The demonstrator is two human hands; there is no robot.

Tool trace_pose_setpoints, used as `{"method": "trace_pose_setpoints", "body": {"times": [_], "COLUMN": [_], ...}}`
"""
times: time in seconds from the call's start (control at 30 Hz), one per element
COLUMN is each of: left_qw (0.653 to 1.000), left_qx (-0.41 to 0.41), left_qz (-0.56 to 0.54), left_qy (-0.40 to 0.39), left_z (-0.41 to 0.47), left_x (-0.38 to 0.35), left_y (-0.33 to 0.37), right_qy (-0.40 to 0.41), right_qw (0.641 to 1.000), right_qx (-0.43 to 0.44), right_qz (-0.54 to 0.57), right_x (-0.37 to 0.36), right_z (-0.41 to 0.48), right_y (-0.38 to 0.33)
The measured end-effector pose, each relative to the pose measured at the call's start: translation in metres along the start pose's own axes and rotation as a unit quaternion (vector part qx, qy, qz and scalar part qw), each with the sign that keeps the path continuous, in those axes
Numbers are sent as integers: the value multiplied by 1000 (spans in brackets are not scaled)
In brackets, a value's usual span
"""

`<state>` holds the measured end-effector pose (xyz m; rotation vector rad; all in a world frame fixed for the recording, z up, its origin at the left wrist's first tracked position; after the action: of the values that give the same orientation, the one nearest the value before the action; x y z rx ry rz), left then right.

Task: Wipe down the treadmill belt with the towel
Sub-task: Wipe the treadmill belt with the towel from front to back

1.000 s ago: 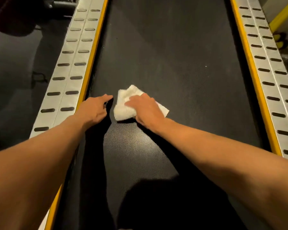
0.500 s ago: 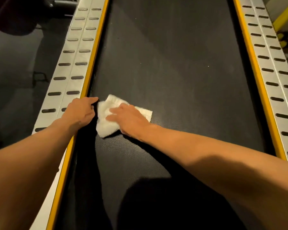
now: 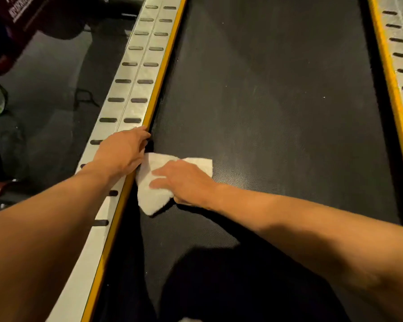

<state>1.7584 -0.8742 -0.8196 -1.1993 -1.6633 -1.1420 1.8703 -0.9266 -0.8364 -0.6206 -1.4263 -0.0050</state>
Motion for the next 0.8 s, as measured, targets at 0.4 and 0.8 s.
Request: {"method": "trace_pose_setpoints", "body": {"times": [0.4, 0.8], "left_qw": [996, 999], "left_qx": [9, -30], "left_qz": [-88, 34], "left_qy": [7, 2], "left_z": [-9, -26], "left_x": [5, -5], "left_y": [8, 6], "right_qy": [-33, -38], "right_qw": [998, 998], "right_qx": [52, -41], "right_qz": [-29, -26], "right_x": [2, 2], "right_z": [7, 6], "right_y": [-4, -1]}}
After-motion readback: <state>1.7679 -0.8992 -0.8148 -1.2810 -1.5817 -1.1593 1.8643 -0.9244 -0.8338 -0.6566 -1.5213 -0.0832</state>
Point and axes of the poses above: each hand's wrist, its own z-axis towards the middle knuckle, its own x-axis out of the back of the hand, y = z × x, the point moved 9 cm from there along z, towards the middle knuckle, and after that the axes turned 6 degrees about -z, right-handed, at the moved point
